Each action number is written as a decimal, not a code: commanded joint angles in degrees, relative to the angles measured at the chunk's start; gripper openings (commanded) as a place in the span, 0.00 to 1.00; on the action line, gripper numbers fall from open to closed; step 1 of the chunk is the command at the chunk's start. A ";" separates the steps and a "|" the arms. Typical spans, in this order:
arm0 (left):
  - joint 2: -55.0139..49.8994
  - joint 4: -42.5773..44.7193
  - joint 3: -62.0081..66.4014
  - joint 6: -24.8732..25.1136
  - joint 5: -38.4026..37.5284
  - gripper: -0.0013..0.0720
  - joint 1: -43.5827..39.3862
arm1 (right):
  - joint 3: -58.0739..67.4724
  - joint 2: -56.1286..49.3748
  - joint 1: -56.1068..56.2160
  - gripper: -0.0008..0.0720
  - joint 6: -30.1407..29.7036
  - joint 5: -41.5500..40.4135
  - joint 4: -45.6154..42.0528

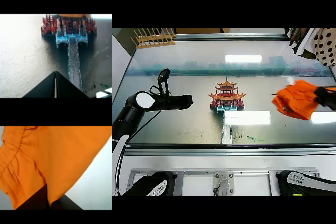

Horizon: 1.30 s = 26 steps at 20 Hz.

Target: Fold the clothes and pants, and hang the long-sleeved shirts on hangers.

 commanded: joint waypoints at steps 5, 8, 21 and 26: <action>0.02 0.04 -0.02 -0.39 0.02 0.03 -0.02 | -25.81 16.79 -12.22 0.03 13.88 -4.92 -6.14; 0.02 0.13 -0.02 -0.39 0.02 0.03 -0.02 | -32.11 20.17 -12.20 0.04 12.74 -5.55 -6.40; 0.02 0.11 -0.02 -0.39 0.02 0.03 -0.02 | -15.91 30.56 2.64 0.98 -10.47 -7.72 0.83; 0.02 0.24 -0.02 -0.37 0.00 0.03 -0.02 | -18.16 29.44 34.12 0.98 -13.90 -6.12 7.19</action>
